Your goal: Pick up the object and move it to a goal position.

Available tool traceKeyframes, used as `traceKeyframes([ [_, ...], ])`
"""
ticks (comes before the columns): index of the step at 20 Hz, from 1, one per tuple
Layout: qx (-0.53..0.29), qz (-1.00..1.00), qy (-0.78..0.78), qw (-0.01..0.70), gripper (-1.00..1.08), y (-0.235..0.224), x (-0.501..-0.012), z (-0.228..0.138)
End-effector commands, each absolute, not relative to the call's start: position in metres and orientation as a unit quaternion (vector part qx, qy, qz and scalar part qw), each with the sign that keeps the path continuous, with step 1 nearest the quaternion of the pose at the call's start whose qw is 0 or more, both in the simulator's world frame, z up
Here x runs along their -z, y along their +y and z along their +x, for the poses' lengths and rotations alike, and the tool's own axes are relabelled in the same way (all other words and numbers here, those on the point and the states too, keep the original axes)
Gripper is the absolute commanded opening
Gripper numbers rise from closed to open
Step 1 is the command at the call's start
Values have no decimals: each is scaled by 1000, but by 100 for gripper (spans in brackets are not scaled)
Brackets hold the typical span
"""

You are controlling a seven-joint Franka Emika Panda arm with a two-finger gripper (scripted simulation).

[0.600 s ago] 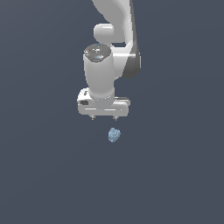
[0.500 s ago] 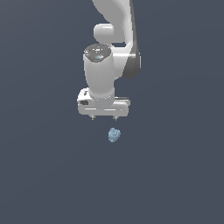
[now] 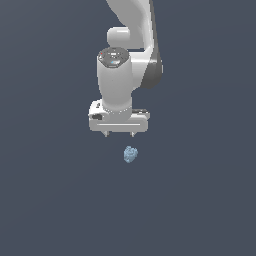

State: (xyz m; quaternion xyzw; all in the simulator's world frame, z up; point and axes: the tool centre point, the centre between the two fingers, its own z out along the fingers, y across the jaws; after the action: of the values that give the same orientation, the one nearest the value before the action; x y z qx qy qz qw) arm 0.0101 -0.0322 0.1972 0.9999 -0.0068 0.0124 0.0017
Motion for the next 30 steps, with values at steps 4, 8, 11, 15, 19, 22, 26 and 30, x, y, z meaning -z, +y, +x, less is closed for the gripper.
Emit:
traceKeyframes([
  [4,-12,1000,-7,2,100,-32,-197,10],
  [8,-12,1000,-19,1,100,-29,-191,11],
  [11,-11,999,-34,1,100,-26,-184,12],
  [15,-9,998,-63,0,100,-21,-170,12],
  [19,-7,995,-100,-1,100,-14,-152,13],
  [22,-5,991,-134,-2,100,-8,-136,13],
  [26,-3,985,-173,-1,100,-1,-118,12],
  [30,-1,979,-202,-1,100,4,-104,11],
])
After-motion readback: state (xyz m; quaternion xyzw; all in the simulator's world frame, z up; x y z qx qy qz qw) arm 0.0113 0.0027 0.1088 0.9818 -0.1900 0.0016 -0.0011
